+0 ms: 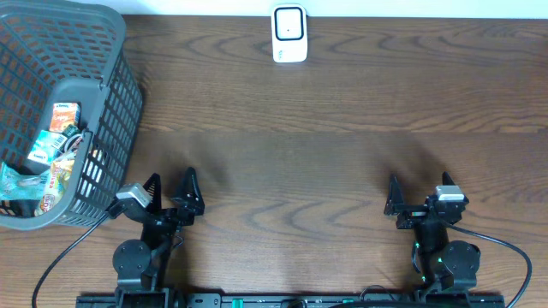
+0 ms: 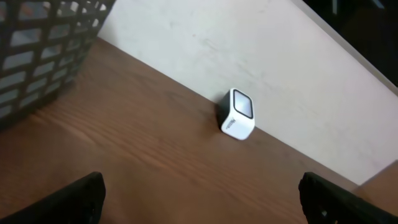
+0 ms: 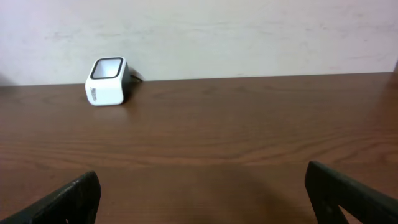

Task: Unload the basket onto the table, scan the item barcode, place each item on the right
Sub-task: 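Raise the left gripper and swing it toward the grey basket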

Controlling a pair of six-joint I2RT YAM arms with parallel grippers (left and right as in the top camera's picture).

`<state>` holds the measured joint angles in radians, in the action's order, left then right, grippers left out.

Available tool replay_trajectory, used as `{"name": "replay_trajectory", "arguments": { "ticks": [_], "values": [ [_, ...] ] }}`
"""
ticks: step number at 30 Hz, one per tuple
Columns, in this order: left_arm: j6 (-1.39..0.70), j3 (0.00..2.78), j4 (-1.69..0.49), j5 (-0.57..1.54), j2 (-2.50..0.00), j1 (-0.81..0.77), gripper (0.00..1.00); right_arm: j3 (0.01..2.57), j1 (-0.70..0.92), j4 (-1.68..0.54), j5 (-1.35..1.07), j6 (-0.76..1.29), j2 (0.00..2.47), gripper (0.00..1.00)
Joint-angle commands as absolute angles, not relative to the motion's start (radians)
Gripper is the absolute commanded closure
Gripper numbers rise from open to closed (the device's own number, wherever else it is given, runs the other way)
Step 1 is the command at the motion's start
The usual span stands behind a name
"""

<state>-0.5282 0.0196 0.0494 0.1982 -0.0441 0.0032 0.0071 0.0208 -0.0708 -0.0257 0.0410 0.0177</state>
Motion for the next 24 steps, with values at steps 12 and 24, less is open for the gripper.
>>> {"name": "replay_trajectory", "arguments": {
  "ticks": [12, 24],
  "values": [
    [-0.540, 0.259, 0.020, 0.228, -0.083, -0.001, 0.02, 0.006, 0.013, -0.075, -0.018, 0.051, 0.018, 0.01],
    [-0.446, 0.744, -0.327, 0.501, -0.458, -0.001, 0.02, 0.006, 0.013, -0.075, -0.018, 0.051, 0.018, 0.01]
  ]
}}
